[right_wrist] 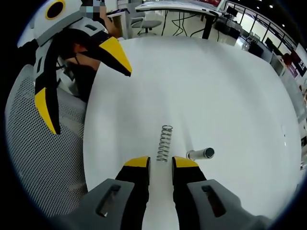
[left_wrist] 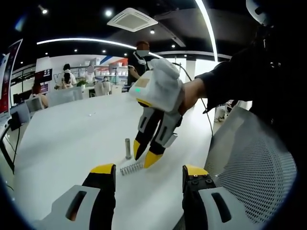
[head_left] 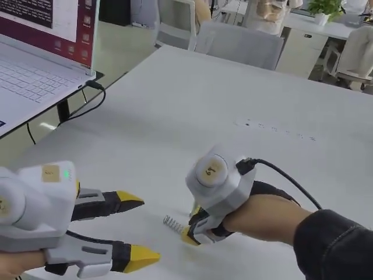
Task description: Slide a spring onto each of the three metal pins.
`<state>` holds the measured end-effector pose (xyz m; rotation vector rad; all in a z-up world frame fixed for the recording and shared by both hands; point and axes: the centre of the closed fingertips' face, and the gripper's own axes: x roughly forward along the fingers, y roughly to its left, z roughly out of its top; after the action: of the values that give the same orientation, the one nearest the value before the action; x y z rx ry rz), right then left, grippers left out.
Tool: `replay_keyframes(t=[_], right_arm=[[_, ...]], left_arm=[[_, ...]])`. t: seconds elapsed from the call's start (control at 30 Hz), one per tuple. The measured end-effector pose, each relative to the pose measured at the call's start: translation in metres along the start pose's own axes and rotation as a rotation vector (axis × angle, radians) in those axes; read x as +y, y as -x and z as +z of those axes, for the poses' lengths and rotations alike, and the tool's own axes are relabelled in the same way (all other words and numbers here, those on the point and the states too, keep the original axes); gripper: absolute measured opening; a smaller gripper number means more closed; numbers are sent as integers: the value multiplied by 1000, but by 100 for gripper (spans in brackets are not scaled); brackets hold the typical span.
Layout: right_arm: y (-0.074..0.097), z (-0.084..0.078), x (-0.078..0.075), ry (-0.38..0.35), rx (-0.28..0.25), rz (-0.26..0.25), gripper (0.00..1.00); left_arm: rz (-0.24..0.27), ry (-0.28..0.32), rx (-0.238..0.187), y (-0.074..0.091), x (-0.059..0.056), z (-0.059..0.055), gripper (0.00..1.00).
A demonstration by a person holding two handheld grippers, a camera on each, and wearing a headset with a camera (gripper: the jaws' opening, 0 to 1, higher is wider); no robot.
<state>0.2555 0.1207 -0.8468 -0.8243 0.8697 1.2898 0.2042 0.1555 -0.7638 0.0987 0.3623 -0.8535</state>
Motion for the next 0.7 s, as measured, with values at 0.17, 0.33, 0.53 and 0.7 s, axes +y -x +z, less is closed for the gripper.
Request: replay_keyframes(t=[0.17, 0.33, 0.53, 0.7], right_arm=[[-6, -2, -1, -10, 13, 1, 16], [-9, -3, 0, -10, 22, 5, 15], [-11, -4, 1, 3, 29, 0, 12], [-10, -6, 0, -2, 36, -1, 9]], left_arm=[[4, 8, 13, -1, 4, -5, 50], [8, 13, 16, -1, 6, -6, 50], [8, 16, 18, -1, 7, -7, 50], [7, 15, 20, -2, 7, -7, 50]])
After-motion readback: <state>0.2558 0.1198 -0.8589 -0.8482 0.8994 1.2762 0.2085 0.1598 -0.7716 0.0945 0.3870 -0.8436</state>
